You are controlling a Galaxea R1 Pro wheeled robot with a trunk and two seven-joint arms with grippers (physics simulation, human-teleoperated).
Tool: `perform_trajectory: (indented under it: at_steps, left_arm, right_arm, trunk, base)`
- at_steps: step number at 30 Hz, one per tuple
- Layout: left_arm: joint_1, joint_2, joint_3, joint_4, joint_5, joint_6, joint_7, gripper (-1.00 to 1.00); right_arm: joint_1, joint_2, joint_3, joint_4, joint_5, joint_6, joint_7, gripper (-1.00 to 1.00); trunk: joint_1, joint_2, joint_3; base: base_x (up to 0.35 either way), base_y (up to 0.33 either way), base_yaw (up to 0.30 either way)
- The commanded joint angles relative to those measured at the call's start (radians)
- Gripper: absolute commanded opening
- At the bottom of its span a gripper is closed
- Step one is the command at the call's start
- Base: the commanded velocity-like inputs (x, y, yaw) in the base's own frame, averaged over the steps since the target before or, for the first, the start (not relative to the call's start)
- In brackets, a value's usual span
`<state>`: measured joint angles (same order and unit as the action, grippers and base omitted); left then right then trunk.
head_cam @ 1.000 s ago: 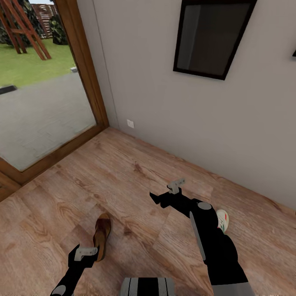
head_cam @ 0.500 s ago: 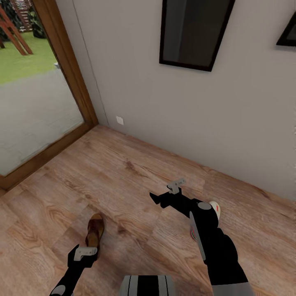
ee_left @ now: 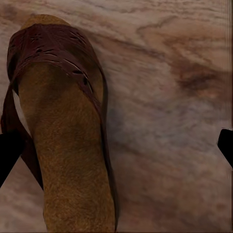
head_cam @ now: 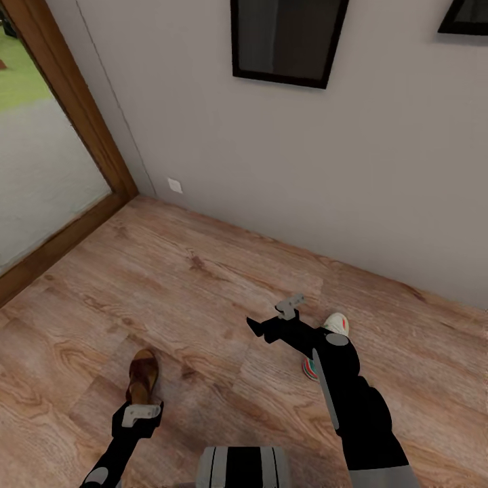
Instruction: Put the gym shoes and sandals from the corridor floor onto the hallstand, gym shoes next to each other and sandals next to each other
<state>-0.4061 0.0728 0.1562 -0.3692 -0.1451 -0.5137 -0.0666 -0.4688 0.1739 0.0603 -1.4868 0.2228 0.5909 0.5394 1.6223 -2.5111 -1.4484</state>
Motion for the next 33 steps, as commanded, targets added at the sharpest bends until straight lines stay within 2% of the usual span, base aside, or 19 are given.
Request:
perform_trajectory:
  at_steps: [1,18,22,33]
  left_arm:
    - [0.000,-0.001,0.009,-0.001,-0.007,-0.003,-0.007,1.00]
    - [0.000,0.002,0.010,-0.002,-0.008,-0.003,-0.006,1.00]
    - [0.000,0.002,0.011,-0.002,-0.007,-0.003,-0.006,1.00]
    - [0.000,0.002,0.021,-0.003,-0.007,-0.004,-0.005,1.00]
  right_arm:
    - [-0.001,0.001,-0.001,-0.001,0.010,0.003,0.008,1.00]
    - [-0.001,0.001,0.000,-0.001,0.010,0.003,0.008,1.00]
    - [-0.001,0.001,0.001,-0.001,0.010,0.003,0.007,1.00]
    - [-0.001,0.001,0.003,-0.001,0.010,0.003,0.007,1.00]
  trunk:
    - [0.000,-0.001,-0.005]
    - [0.001,-0.001,-0.023]
    - [0.002,-0.002,-0.040]
    - [0.002,-0.002,-0.052]
  base:
    - [0.000,0.000,-0.093]
    - [0.000,0.000,-0.087]
    - [0.000,0.000,-0.011]
    - [0.000,0.000,0.077]
